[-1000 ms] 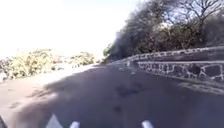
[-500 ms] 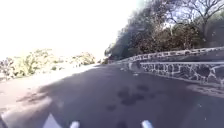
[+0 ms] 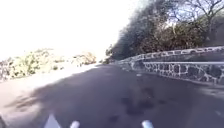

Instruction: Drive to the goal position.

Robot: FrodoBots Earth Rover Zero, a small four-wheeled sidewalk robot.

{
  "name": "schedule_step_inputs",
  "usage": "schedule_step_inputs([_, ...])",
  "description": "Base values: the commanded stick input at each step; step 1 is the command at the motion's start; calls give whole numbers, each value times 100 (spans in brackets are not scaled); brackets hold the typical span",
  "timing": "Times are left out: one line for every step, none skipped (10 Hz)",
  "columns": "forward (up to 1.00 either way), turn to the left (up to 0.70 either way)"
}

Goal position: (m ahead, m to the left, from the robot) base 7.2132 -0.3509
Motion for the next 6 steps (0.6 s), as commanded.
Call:
schedule_step_inputs([70,0])
schedule_step_inputs([70,0])
schedule_step_inputs([70,0])
schedule_step_inputs([70,0])
schedule_step_inputs([70,0])
schedule_step_inputs([70,0])
